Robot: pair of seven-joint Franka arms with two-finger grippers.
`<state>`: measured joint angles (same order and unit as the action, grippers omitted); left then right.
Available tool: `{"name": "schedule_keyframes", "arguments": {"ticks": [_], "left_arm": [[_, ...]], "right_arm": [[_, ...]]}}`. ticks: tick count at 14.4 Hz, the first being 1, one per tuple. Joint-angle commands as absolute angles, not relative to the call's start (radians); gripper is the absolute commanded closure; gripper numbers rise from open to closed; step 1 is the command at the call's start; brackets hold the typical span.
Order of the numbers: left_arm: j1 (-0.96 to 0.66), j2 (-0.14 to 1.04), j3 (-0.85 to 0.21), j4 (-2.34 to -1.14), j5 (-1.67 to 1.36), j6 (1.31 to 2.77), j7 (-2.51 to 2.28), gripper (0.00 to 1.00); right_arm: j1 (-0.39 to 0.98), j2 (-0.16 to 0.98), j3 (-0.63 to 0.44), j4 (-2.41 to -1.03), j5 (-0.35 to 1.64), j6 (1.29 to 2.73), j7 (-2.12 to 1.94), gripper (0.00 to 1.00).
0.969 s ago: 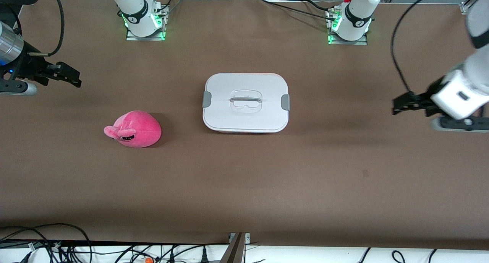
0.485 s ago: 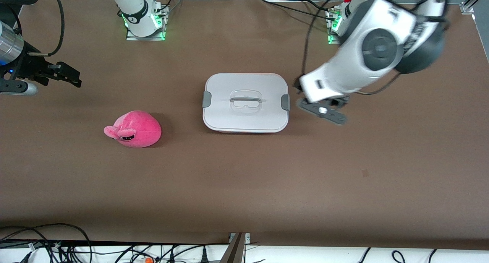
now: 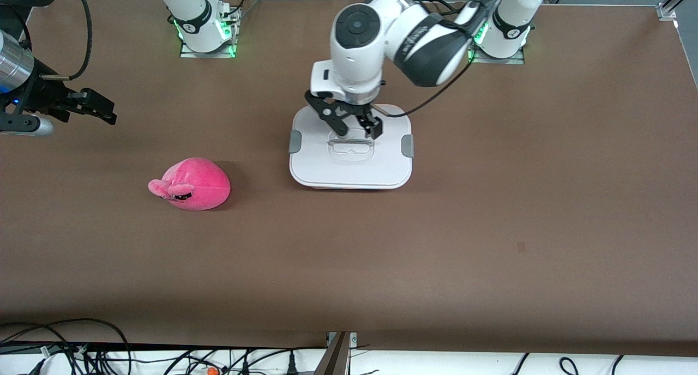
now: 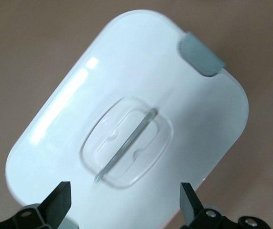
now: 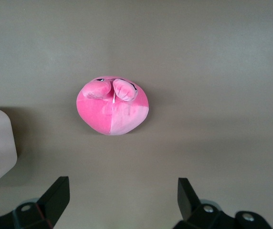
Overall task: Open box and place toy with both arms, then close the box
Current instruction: 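Lower the left gripper and grasp the lid handle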
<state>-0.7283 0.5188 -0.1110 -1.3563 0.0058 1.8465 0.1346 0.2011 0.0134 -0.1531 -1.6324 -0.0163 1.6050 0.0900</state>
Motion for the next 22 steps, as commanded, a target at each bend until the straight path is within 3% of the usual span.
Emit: {"name": "schedule_keyframes", "arguments": {"ticks": [1,12,13,14,16,22], "left_arm": [[-0.726,0.561,-0.097,-1.335,0.028,1.893,0.375,0.00],[-0.744,0.611,-0.097,-1.361,0.104,1.902,0.637,0.00],[-0.744,0.609,-0.098,-1.364,0.104,1.901,0.638,0.23],[-0.742,0.607,-0.098,-1.365,0.103,1.898,0.638,0.69],[-0.739,0.603,-0.098,-1.365,0.103,1.893,0.640,0.95],[-0.729,0.598,-0.098,-1.361,0.094,1.890,0.709,1.00]], "right_arm": [[0.202,0.018,-0.150,-1.611,-0.021,1.595,0.104,0.00],[0.198,0.026,-0.153,-1.611,-0.028,1.638,0.095,0.00],[0.198,0.040,-0.155,-1.609,-0.035,1.644,0.094,0.00],[0.198,0.049,-0.155,-1.608,-0.038,1.644,0.095,0.00],[0.193,0.054,-0.156,-1.615,-0.037,1.644,0.095,0.00],[0.199,0.092,-0.155,-1.612,-0.037,1.626,0.089,0.00]]}}
